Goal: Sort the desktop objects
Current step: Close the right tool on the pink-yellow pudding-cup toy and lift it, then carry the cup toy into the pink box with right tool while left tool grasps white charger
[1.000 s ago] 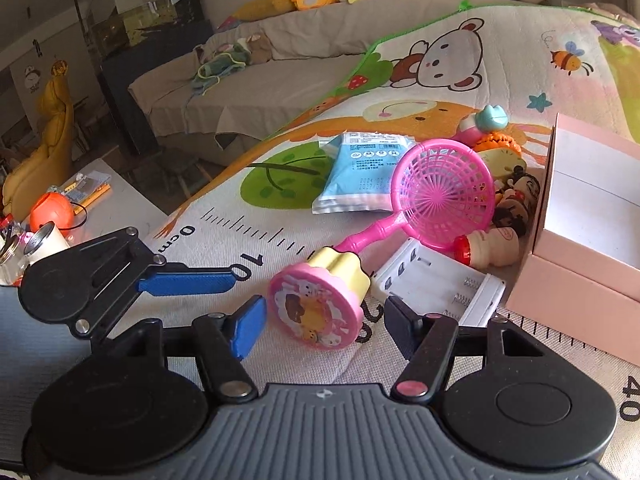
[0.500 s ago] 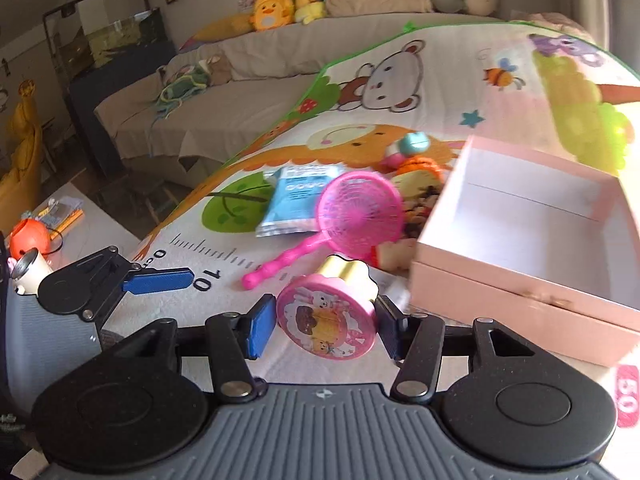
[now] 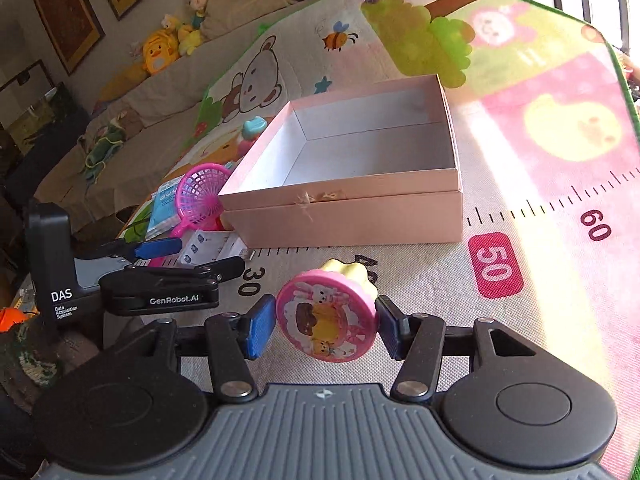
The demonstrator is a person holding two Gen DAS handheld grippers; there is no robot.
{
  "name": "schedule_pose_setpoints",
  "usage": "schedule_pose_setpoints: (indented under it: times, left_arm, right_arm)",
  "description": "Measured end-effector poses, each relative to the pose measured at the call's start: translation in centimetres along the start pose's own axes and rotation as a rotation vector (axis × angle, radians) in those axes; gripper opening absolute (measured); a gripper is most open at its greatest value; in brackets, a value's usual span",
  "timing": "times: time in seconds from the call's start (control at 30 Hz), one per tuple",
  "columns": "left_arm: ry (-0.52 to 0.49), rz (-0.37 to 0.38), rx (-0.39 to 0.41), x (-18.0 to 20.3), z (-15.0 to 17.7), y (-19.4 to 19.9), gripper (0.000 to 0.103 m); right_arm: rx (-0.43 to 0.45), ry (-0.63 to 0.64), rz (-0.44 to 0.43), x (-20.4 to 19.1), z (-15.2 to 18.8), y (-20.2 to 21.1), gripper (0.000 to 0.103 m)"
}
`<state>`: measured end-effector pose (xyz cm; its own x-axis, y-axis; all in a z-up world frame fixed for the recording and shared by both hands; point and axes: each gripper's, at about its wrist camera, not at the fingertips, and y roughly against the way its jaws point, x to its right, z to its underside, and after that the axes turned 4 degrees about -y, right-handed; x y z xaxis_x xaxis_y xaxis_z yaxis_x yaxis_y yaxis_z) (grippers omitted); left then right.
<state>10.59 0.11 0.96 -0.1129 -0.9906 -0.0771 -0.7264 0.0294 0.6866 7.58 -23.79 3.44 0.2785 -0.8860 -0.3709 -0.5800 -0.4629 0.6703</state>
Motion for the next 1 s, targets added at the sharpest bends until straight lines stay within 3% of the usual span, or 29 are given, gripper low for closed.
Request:
schedule_pose_setpoints:
  times: [0.07,0.2,0.33,0.47,0.57,0.63,1.0]
  left_arm:
    - [0.001,-0.004,0.001,-0.1,0.2,0.2,0.083]
    - [-0.017,-0.006,-0.011,0.2,0.9,1.2,0.083]
    - [-0.032,0.074,-0.033,1.0,3.1,4.0,0.084]
    - [-0.06,0.107,-0.033,2.0,5.5,6.4,0.084]
    - [-0.068,0.101,-0.026,2.4,6.4,7.0,0.098]
    - [-0.059,0.106,-0.031,2.2,6.6,6.9,0.1]
    - [-0.059,0.116,-0.043,2.0,6.3,6.6,0.103]
  right_arm:
    - [0.016,0.013,0.013,-0.1,0.2,0.2,0.056]
    - [0.061,0.067,0.064,-0.7,0.7,0.4,0.07]
    - [0.086,0.149,0.099,-1.8,1.7,1.0,0.075]
    - [0.104,0.262,0.12,-3.1,3.0,1.5,0.087]
    - [0.109,0.327,0.143,-3.7,3.7,1.3,0.088]
    - [0.109,0.348,0.158,-4.0,3.9,1.0,0.088]
    - [0.141,0.525,0.222,-5.8,5.5,-0.1,0.088]
